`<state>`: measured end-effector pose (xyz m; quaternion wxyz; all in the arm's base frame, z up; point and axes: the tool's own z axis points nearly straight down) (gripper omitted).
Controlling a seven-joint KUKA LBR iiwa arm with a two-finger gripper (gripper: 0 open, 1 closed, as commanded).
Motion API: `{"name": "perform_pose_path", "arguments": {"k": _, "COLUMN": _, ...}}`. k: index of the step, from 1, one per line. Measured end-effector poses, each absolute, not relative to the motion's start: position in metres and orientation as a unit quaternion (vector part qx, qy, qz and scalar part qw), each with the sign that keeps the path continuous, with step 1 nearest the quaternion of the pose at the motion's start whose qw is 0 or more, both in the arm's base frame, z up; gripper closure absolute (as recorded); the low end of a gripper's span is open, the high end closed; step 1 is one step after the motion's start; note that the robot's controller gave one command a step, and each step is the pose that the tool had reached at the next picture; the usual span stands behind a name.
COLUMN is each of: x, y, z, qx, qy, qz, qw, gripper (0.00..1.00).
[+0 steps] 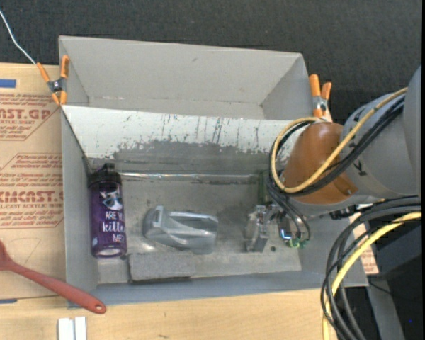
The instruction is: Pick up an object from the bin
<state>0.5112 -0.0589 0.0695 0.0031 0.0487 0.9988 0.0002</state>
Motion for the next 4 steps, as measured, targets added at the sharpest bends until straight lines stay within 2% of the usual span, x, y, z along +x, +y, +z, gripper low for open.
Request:
{"name": "perform_pose_path", "arguments": {"k": 1, "x": 0.545, "y": -0.135, "z": 0.08, "qx": 0.138, "qy": 0.99, "qz": 0.0, "qw": 0.0, "gripper": 1.0}}
{"name": "perform_pose_path", "arguments": {"k": 2, "x": 0.553, "y": -0.153, "z": 0.08, "qx": 0.137, "qy": 0.991, "qz": 0.008, "qw": -0.004, "gripper": 1.0}}
{"name": "perform_pose_path", "arguments": {"k": 3, "x": 0.536, "y": -0.143, "z": 0.078, "qx": 0.207, "qy": 0.978, "qz": 0.001, "qw": 0.0, "gripper": 1.0}}
{"name": "perform_pose_path", "arguments": {"k": 4, "x": 0.553, "y": -0.145, "z": 0.071, "qx": 0.181, "qy": 0.983, "qz": 0.006, "qw": -0.013, "gripper": 1.0}}
